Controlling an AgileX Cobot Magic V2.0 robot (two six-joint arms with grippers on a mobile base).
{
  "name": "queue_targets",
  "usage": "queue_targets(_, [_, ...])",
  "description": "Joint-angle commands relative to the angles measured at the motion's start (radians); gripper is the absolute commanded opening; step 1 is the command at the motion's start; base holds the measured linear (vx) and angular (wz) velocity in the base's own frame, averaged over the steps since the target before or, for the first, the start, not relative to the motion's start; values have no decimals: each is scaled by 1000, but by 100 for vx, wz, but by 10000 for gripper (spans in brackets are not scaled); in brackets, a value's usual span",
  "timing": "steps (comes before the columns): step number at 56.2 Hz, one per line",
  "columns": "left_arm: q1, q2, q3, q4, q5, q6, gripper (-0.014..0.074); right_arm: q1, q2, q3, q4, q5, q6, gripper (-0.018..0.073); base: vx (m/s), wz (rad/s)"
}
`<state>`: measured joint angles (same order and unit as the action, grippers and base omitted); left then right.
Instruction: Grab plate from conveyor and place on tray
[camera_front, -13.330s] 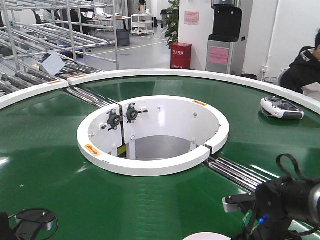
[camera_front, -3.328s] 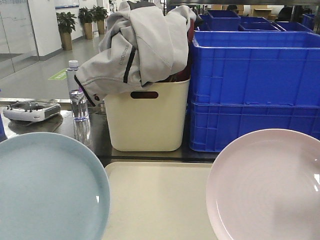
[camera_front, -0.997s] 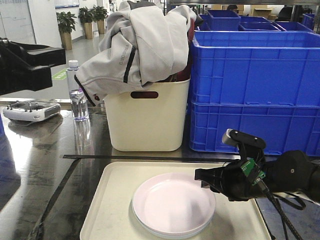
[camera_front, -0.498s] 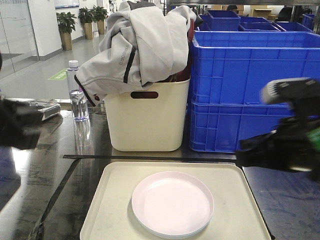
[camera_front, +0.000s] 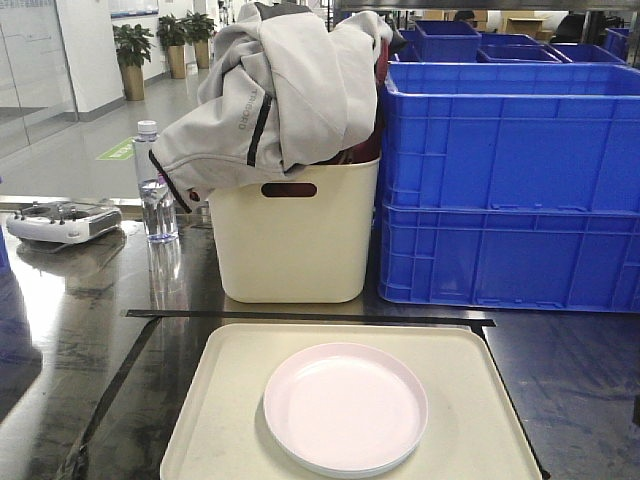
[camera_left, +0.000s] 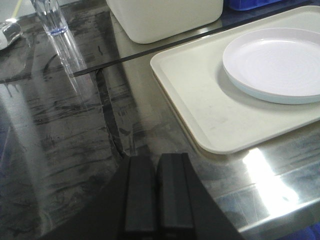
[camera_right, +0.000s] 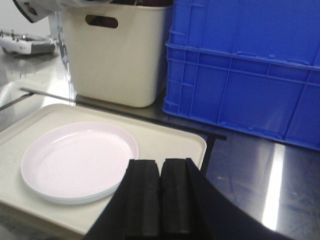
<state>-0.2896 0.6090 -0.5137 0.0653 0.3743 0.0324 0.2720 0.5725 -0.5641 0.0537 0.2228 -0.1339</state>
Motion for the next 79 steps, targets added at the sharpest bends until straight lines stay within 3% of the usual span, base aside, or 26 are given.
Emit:
queue_targets(1, [2, -24, 11, -1, -125, -10, 0, -3, -9, 11, -3, -196, -7, -9, 0, 0])
queue_targets(36, [2, -28, 30, -1, -93, -11, 2, -3, -9, 25, -3, -201, -7, -9, 0, 0])
queue_targets(40, [2, -41, 53, 41, -139, 8, 3, -3, -9, 25, -3, -201, -7, -9, 0, 0])
queue_targets(45, [9, -117, 140, 40, -235, 6, 3, -3, -9, 25, -3, -201, -7, -9, 0, 0])
queue_targets(54, [85, -345, 366, 5, -360, -54, 3, -3, -9, 25, -3, -201, -7, -9, 0, 0])
queue_targets(65, [175, -591, 563, 6, -374, -43, 3, -3, -9, 25, -3, -201, -7, -9, 0, 0])
queue_targets(68, [182, -640, 566, 6, -318, -40, 3, -3, -9, 25, -3, -201, -7, -9, 0, 0])
queue_targets(79, [182, -622, 565, 6, -308, -42, 3, -3, -9, 25, -3, -201, -7, -9, 0, 0])
